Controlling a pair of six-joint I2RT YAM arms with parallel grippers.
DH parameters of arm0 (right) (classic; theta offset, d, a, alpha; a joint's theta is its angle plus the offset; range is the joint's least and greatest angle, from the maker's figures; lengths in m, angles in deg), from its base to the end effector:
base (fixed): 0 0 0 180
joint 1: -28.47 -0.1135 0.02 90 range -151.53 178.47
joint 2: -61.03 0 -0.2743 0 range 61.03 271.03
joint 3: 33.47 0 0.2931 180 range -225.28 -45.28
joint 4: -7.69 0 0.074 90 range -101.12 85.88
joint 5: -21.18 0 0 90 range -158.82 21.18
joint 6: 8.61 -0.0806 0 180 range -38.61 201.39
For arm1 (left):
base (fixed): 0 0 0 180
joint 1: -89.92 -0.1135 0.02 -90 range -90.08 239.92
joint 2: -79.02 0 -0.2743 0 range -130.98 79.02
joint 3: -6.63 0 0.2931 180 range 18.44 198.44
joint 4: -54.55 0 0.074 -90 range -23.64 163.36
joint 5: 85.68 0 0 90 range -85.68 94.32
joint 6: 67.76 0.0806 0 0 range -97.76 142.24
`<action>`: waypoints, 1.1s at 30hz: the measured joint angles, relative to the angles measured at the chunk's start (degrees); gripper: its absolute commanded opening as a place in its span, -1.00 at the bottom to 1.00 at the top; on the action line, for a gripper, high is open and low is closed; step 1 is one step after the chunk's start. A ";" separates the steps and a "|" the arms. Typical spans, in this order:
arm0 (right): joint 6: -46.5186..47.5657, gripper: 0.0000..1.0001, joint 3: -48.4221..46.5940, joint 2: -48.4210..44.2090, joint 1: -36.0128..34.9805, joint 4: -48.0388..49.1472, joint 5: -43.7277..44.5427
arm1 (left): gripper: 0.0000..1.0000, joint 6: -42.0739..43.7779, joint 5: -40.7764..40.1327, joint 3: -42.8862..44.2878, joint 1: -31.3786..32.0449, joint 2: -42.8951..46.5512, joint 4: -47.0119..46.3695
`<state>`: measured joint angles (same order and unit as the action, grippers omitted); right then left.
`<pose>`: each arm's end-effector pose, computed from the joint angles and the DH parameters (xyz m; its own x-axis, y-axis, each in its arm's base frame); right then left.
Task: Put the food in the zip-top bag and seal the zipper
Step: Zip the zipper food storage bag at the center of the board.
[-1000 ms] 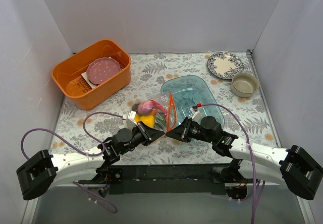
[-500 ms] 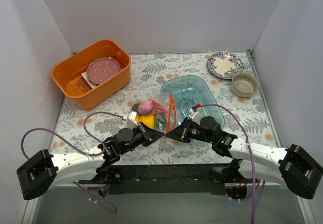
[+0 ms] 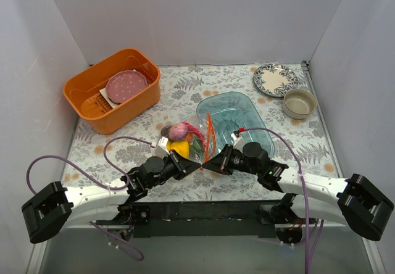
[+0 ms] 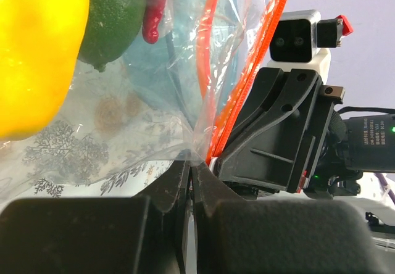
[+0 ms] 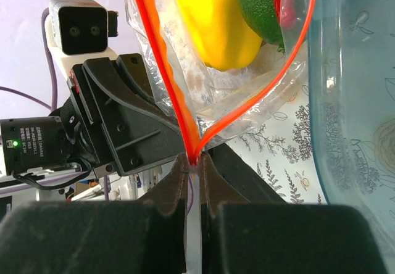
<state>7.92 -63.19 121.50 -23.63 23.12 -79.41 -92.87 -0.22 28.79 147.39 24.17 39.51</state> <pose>0.1631 0.2336 0.1618 -0.8941 0.3855 -0.2279 -0.0961 0.3319 0.9384 0.1430 -0.2123 0.1327 -0.6551 -0.6515 0.3826 -0.4871 -0.0230 -0.8731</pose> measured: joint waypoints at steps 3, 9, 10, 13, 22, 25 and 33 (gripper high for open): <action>0.15 -0.90 -0.07 0.46 0.00 -0.02 0.00 | -1.00 0.00 0.17 0.00 0.00 -0.22 0.26; 0.39 -0.91 -0.35 0.55 0.13 -0.11 0.07 | -1.00 0.00 0.31 0.04 -0.15 0.44 0.92; 0.39 -0.90 -0.37 0.55 0.15 -0.11 0.07 | -1.00 0.00 0.33 0.09 -0.15 0.74 1.27; 0.39 -0.90 -0.42 0.55 0.28 -0.09 0.04 | -1.00 0.02 0.37 0.13 -0.26 2.05 2.45; 0.70 -0.89 -0.76 0.55 0.90 -0.11 0.13 | -1.00 0.02 0.79 0.13 -0.31 5.16 4.57; 0.85 -0.89 -1.11 0.74 1.16 -0.04 0.13 | -0.92 0.02 0.90 0.11 -0.31 5.42 4.70; 0.85 -0.89 -1.16 1.14 1.55 -0.07 0.50 | -1.00 0.04 2.10 -0.24 -0.26 5.40 4.50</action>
<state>8.77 -64.35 122.64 -22.08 23.06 -78.91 -92.82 1.88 28.55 147.13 29.57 44.02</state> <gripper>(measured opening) 0.090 0.100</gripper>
